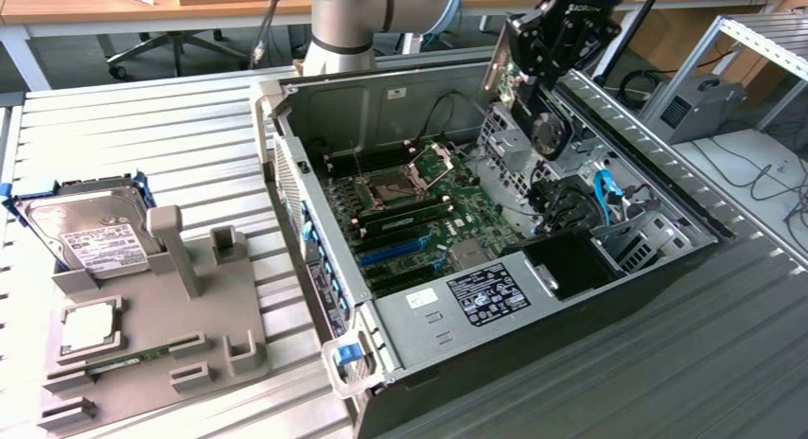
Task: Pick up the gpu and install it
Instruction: 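Pick up the gpu and move the gpu toward the slot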
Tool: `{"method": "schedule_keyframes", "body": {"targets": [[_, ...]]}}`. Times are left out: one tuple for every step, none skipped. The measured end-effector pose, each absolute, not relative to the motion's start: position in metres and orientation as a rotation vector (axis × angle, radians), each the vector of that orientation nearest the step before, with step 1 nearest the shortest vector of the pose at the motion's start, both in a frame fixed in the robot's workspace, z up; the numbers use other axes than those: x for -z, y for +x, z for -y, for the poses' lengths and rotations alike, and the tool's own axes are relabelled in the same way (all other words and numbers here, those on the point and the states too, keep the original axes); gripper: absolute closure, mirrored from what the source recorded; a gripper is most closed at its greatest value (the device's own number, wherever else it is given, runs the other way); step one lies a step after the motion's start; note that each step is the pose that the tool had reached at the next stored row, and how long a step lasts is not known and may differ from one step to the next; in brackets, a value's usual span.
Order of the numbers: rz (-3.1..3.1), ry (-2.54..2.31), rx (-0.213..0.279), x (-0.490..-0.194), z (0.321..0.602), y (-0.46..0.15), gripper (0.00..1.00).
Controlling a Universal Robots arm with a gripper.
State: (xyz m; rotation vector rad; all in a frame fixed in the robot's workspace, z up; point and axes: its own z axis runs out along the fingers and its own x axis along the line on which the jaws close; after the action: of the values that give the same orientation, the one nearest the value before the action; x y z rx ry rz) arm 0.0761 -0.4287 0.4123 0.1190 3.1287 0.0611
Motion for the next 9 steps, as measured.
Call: {"method": "schedule_keyframes", "body": {"targets": [[-3.129,0.119,-0.061,-0.412,0.429,0.078,0.74],[-3.129,0.119,-0.061,-0.412,0.429,0.079,0.74],[-3.129,0.119,-0.061,-0.412,0.429,0.080,0.74],[-3.130,0.119,-0.061,-0.411,0.428,0.082,0.74],[-3.130,0.119,-0.061,-0.411,0.428,0.083,0.74],[-3.130,0.119,-0.061,-0.411,0.428,0.084,0.74],[-3.131,0.119,-0.061,-0.410,0.428,0.087,0.74],[-3.131,0.119,-0.061,-0.410,0.428,0.088,0.74],[-3.131,0.119,-0.061,-0.410,0.428,0.090,0.74]]}}
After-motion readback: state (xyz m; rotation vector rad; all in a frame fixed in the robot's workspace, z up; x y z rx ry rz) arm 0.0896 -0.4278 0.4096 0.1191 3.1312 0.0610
